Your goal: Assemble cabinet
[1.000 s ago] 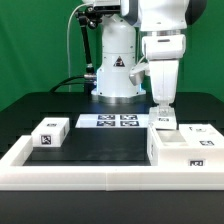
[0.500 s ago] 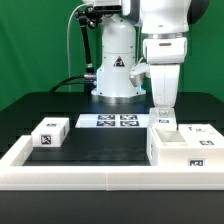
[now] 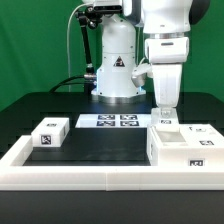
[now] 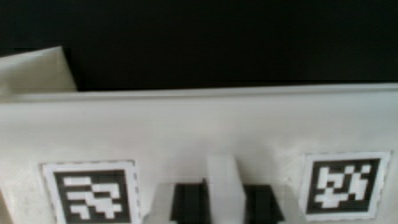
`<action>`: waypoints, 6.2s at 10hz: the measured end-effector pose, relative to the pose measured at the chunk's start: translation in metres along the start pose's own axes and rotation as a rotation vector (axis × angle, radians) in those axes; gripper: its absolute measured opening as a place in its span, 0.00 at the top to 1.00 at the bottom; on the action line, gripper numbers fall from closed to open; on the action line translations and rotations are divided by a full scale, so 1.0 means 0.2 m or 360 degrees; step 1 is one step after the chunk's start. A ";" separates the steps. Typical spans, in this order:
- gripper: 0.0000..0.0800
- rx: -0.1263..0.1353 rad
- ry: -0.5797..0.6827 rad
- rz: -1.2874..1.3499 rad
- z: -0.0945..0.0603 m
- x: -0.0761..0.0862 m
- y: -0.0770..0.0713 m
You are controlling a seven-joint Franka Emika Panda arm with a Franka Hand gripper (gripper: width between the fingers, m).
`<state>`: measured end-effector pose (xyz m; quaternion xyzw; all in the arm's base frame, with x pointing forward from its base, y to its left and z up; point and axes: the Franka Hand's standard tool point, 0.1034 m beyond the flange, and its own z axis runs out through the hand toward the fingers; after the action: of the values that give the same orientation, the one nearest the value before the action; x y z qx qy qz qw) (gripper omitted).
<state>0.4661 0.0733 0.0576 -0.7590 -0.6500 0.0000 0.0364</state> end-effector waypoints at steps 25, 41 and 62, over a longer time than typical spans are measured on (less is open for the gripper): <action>0.91 -0.0048 0.0028 -0.0195 -0.02 0.01 0.46; 0.02 -0.0023 0.0032 -0.0258 -0.02 0.00 0.54; 0.00 -0.0094 0.0162 0.1835 -0.08 0.04 0.22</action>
Offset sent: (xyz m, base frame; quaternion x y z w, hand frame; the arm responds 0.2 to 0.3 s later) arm 0.0101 -0.0020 -0.0072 0.0222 -0.0084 -0.0970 0.9950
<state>0.5111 0.0736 0.0721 -0.9903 -0.1285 -0.0349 0.0405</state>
